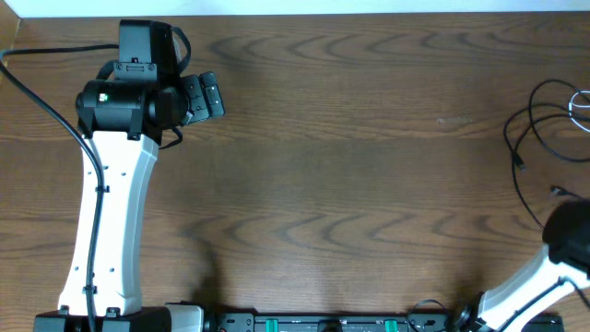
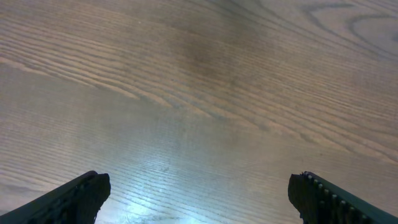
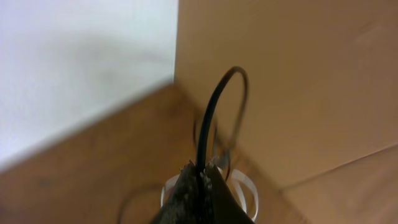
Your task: Untangle cables
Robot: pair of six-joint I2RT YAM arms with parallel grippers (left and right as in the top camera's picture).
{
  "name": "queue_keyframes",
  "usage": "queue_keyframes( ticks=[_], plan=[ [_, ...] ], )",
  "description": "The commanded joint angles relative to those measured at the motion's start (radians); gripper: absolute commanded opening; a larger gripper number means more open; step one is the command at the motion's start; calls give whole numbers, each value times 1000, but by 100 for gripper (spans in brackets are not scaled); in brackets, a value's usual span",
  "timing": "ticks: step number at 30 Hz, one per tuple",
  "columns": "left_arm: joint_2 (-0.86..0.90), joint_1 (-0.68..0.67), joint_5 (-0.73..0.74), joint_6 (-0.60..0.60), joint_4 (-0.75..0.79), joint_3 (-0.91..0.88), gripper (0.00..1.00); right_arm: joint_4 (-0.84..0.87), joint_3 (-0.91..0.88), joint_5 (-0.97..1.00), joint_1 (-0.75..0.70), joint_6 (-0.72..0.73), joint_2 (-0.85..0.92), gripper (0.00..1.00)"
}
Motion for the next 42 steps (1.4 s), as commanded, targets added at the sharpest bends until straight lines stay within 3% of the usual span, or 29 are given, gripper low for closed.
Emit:
queue_keyframes(
  ticks=[1,2,3,8,12,14,21,29,42],
  plan=[
    [2,4,-10,10,-2,5,98,-45,-6,84,34,-37,85,1],
    [2,4,-10,10,-2,5,98,-63,-6,96,40,-37,110,1],
    [2,4,-10,10,-2,5,98,-81,-6,95,47,-36,134,8],
    [2,4,-10,10,-2,5,98,-142,-6,-21,86,-33,216,59],
    [2,4,-10,10,-2,5,98,-164,-6,-79,122,-33,231,90],
    [2,4,-10,10,-2,5,98,-169,-6,-92,140,-32,227,99],
    [2,4,-10,10,-2,5,98,-218,-5,-175,201,-32,168,99],
    [2,4,-10,10,-2,5,98,-306,-5,-368,298,-79,-31,99],
    [2,4,-10,10,-2,5,98,-558,-6,-485,610,-111,-406,99]
  ],
)
